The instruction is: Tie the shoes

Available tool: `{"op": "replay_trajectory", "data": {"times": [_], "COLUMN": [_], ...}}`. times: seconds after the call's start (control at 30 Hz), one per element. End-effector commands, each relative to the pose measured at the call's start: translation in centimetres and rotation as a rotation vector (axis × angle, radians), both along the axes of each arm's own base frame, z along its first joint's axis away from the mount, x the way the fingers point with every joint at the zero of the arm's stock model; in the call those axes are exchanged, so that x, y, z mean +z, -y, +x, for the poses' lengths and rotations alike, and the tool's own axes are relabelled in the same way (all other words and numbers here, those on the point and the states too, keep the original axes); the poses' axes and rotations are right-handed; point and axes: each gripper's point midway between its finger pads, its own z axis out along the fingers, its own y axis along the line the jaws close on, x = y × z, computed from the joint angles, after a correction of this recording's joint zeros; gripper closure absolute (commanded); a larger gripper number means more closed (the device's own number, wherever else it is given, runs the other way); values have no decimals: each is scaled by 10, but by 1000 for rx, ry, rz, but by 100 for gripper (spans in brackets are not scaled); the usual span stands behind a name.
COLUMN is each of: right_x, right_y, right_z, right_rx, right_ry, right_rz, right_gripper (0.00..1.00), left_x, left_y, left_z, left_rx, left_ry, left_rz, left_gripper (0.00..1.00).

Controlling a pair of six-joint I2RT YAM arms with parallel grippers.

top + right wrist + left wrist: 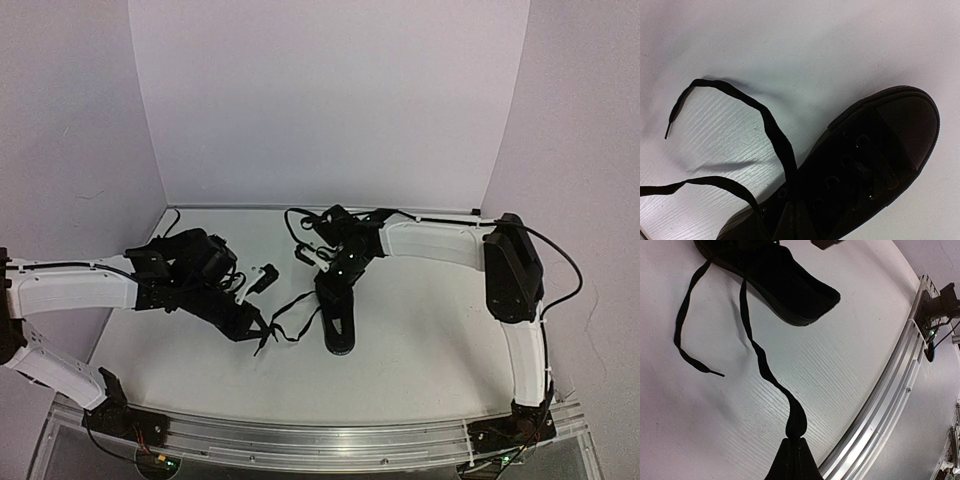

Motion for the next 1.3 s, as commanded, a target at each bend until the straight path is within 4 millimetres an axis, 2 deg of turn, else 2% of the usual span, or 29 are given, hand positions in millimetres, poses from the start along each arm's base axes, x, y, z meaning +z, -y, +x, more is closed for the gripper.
{"op": "replay_trajectory", "data": {"times": [0.0, 0.2, 0.33, 0.6, 0.7, 0.9, 1.17, 1.27], "right_x": [69, 74, 65, 56, 56, 56, 56, 57], "right_y": [0, 4, 3, 0, 0, 1, 0, 1], "right_z": [3, -2, -9, -12, -11, -12, -12, -7], "right_rx": [-19, -16, -2, 5, 5, 9, 19, 7], "right_ry": [111, 110, 92, 84, 98, 121, 127, 142], "right_rz": [105, 150, 175, 213, 224, 239, 249, 242], "right_gripper": [100, 100, 100, 100, 100, 100, 100, 100], "left_x": [40, 64, 72, 70, 60, 26, 8, 5], "left_y": [8, 9, 32, 73, 82, 90, 101, 110], "left_z": [45, 94, 114, 165, 182, 211, 225, 219], "left_rx": [112, 220, 192, 236, 273, 371, 415, 366], "left_ry": [86, 120, 126, 84, 52, -26, -96, -138], "left_rz": [-128, -272, -314, -429, -460, -475, -539, -556], "left_gripper": [100, 100, 100, 100, 100, 100, 100, 100]}}
